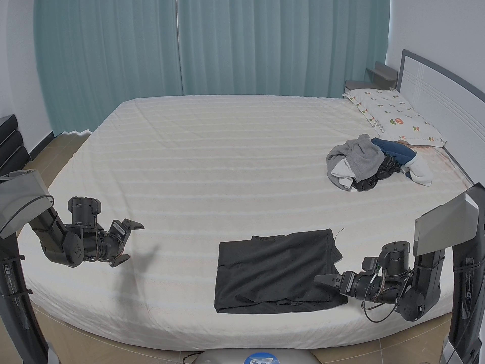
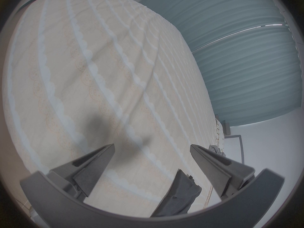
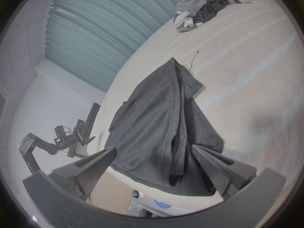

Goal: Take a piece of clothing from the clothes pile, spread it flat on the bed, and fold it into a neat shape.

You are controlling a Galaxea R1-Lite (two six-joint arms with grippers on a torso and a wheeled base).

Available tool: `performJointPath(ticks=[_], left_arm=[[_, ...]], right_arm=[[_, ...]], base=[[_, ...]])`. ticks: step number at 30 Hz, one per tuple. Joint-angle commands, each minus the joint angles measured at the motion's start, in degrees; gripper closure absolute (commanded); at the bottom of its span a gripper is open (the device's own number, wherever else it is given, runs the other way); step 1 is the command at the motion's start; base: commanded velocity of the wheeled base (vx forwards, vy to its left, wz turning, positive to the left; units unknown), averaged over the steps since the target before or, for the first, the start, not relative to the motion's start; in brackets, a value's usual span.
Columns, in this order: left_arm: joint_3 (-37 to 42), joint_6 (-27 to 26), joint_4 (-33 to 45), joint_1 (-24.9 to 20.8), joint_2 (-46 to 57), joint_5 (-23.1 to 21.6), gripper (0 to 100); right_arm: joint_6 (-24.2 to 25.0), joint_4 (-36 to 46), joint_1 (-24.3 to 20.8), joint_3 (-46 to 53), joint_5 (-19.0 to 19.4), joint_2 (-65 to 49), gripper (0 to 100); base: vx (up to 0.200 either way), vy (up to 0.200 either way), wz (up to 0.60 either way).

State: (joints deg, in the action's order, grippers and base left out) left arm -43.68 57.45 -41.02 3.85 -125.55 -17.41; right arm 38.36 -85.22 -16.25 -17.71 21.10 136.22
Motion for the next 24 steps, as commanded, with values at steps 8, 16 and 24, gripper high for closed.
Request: performJointPath(ticks=[8, 16, 24], left_arm=[[-0.09, 0.03, -0.02, 0.01, -0.04, 0.01, 0], [-0.09, 0.03, -0.02, 0.01, -0.04, -0.08, 0], [-0.09, 0.11, -0.02, 0.01, -0.04, -0.08, 0]], right_arm=[[-0.75, 0.23, -0.54, 0.93, -0.18, 0.63, 100], [-2.59, 0.32, -0.1, 3.74, -0.54, -1.04, 100], [-3.91, 0.67, 1.92, 5.85, -0.45, -3.94, 100]], base=[[0.0, 0.0, 0.0], [0.0, 0.0, 0.0], [0.0, 0.0, 0.0]])
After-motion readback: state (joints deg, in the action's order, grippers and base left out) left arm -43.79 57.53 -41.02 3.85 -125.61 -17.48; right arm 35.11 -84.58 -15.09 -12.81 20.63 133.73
